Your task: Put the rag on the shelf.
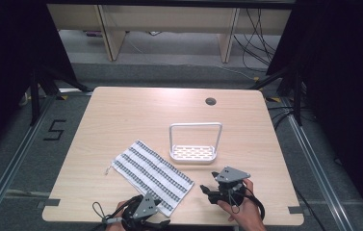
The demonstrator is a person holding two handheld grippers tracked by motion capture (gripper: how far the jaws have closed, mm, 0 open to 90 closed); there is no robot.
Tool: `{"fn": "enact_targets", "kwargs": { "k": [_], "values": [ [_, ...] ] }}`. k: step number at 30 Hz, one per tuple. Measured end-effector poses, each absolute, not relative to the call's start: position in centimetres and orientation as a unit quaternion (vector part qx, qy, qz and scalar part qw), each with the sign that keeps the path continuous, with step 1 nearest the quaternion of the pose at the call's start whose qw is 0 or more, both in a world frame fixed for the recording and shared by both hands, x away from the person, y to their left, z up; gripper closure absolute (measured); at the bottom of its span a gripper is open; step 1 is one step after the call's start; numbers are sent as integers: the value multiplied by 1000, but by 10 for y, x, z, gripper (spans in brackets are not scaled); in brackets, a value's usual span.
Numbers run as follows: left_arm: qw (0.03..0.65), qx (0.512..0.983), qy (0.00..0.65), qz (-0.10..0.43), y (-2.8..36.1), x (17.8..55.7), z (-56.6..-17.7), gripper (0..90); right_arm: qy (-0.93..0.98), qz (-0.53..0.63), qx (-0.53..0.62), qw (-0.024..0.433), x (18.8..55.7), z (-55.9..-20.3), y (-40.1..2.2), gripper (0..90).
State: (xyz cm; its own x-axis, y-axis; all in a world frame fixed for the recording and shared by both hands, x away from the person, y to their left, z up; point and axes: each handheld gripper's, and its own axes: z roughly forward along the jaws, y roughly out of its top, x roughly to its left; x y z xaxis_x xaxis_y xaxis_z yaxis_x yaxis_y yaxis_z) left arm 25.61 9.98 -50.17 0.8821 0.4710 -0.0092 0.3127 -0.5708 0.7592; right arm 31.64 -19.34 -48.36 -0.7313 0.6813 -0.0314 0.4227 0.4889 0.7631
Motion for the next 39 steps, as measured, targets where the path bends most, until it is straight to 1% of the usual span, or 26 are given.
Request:
{"fn": "enact_targets", "kwargs": {
  "k": [2,3,4,5,8,11,14,15,22,23,24,28,30,34,37,39],
  "values": [
    [399,886,215,103,99,257,-501,377,849,388,322,160,319,-484,-189,374],
    [400,885,214,102,98,257,-502,392,847,387,326,164,319,-484,-189,375],
    [394,891,201,100,98,259,-502,442,848,384,328,160,320,-484,-187,378],
    [401,886,212,94,96,260,-504,458,849,387,320,164,322,-484,-186,380],
    [393,892,202,95,93,262,-505,490,850,386,320,162,324,-485,-181,382],
    [389,895,201,85,91,264,-506,510,853,386,315,156,327,-486,-178,388],
    [384,899,194,85,89,265,-506,541,854,383,317,152,330,-488,-174,406],
    [392,894,203,79,87,264,-507,555,854,384,317,150,331,-488,-172,414],
    [368,907,186,84,87,267,-509,631,865,372,310,134,336,-495,-158,470],
    [371,904,197,79,86,266,-510,644,866,371,306,135,338,-495,-157,474],
    [367,907,188,85,87,268,-509,660,868,369,305,133,338,-496,-156,480],
    [369,905,195,80,87,267,-511,711,870,367,303,127,342,-498,-153,493],
    [363,910,182,88,88,269,-510,742,870,365,308,124,344,-499,-152,500],
    [371,906,181,91,90,270,-512,814,867,367,320,110,345,-503,-150,518],
    [371,907,180,90,91,271,-512,847,868,365,319,108,347,-505,-150,535],
    [370,907,180,91,91,271,-512,852,871,360,317,106,347,-504,-150,541]
  ]
}}
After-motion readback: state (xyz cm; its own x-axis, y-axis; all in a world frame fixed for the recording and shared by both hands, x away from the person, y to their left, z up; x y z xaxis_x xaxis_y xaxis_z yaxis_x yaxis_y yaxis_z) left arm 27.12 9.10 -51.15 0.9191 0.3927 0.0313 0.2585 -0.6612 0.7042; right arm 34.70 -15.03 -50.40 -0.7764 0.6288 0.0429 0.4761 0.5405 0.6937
